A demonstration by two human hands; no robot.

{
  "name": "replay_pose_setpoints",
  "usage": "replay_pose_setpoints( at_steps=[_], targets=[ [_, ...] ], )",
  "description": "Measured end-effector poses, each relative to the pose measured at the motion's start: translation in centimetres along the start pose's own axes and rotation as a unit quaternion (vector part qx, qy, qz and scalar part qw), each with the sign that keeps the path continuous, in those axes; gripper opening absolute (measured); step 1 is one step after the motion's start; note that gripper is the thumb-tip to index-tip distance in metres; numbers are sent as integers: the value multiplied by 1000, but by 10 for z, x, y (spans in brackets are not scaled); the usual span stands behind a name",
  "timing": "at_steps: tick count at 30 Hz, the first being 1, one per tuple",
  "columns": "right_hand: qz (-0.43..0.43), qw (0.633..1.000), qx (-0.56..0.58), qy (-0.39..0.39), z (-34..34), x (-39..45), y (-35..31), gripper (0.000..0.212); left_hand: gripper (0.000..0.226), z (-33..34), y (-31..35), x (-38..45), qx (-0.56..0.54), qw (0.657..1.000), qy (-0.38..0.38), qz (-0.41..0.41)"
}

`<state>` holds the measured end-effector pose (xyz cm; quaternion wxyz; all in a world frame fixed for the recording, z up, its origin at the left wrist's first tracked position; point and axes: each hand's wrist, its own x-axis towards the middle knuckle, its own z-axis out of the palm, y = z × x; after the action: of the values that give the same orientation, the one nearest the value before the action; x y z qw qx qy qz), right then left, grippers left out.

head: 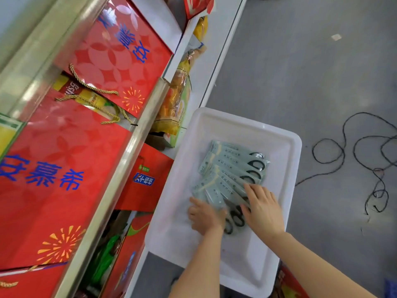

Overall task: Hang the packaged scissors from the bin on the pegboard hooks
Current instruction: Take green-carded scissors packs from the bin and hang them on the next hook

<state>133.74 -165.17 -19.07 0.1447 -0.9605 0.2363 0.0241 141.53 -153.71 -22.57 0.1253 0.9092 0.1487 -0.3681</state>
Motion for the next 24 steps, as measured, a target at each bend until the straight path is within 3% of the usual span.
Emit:
replay_pose_setpoints(
  at_steps=[11, 16, 20, 24],
  targets=[
    [38, 993, 39, -108, 38, 10, -54, 61, 116, -43, -30, 52, 105, 989, 83, 65],
    [96, 990, -25, -103, 54, 25, -82, 75, 84, -51, -28, 41, -29, 995, 70, 60],
    [124, 988, -44, -83, 71, 22, -90, 69, 91, -56, -43, 39, -90, 984, 59, 139],
    [141, 979, 40, -144, 63, 18, -99, 75, 84, -75, -55, 34, -169, 970, 11, 172]
  ],
)
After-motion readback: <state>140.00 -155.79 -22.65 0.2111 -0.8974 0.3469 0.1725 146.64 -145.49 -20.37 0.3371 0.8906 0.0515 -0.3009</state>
